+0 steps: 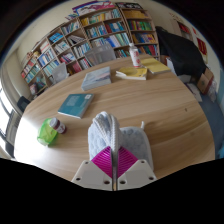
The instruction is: Fold towel
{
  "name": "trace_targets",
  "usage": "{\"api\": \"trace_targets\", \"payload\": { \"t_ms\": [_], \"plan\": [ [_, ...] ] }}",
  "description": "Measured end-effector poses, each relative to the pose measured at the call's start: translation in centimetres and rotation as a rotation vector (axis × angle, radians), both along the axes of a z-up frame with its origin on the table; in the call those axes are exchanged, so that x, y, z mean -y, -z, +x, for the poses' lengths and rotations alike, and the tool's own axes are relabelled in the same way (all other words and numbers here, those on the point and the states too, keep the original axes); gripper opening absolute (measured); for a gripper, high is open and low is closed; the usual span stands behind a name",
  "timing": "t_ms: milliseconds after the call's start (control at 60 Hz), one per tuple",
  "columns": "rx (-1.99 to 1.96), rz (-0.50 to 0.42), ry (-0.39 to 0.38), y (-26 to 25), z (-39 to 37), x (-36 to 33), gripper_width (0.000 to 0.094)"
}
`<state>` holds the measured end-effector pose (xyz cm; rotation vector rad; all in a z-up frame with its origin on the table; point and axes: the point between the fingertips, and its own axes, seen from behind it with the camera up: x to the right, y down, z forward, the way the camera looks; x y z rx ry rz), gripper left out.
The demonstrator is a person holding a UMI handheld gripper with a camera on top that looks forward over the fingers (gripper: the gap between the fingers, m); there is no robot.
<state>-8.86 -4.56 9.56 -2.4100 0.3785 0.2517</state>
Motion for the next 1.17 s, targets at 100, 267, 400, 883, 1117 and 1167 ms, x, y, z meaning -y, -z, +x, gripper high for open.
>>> {"api": "trace_targets", "payload": {
  "t_ms": [100,267,400,883,1117,1167],
  "plan": [
    [-0.009,-0.096,0.049,4.4,4.1,1.5,0.0037],
    [0.008,-0.133,0.034,8.4,5.9,1.8,0.0103],
    [0.012,-0.094,0.053,6.3,5.8,1.6,0.0437],
    [0.11,0.085,0.189,-7.6,7.8,12.2,0.0831],
    [0.076,0.081,0.296,-8.9,9.2,19.4,0.083],
    [0.069,0.073,0.305,-8.6,9.6,20.2,0.0826]
  ]
}}
